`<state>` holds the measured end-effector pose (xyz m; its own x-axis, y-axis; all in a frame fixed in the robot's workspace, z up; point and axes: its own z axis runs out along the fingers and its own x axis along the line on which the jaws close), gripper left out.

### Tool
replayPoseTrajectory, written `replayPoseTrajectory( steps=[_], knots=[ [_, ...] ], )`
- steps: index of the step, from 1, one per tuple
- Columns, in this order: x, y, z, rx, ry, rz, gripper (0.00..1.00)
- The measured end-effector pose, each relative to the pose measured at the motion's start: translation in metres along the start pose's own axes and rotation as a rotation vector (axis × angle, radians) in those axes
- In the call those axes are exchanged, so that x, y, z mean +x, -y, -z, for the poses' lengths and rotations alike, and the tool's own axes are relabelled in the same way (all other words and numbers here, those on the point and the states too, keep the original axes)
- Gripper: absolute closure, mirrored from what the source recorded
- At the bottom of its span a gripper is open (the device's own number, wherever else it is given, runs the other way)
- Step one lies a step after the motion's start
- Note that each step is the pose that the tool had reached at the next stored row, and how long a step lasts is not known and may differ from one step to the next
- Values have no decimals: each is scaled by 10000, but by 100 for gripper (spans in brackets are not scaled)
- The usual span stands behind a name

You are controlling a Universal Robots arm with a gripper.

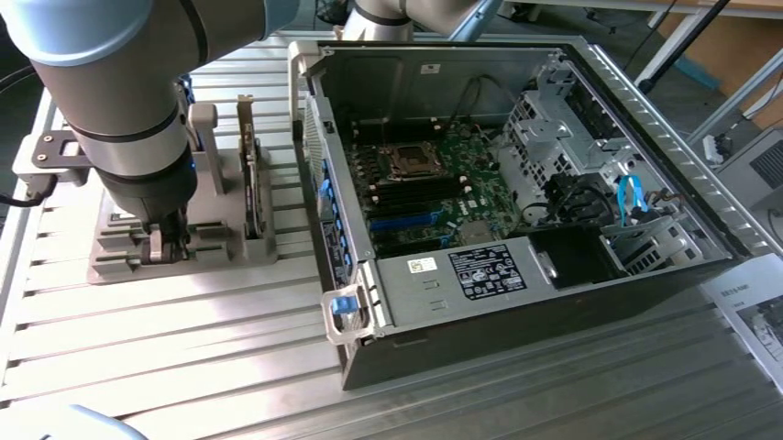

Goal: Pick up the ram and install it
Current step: 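Pick up the ram and move it above insertion slot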

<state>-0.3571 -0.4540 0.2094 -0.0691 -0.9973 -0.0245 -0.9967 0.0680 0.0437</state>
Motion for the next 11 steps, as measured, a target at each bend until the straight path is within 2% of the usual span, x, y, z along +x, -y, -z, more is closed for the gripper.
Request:
replayPoseTrajectory(
  steps=[11],
  knots=[
    [0,0,0,0,-1,-1,73]
  ],
)
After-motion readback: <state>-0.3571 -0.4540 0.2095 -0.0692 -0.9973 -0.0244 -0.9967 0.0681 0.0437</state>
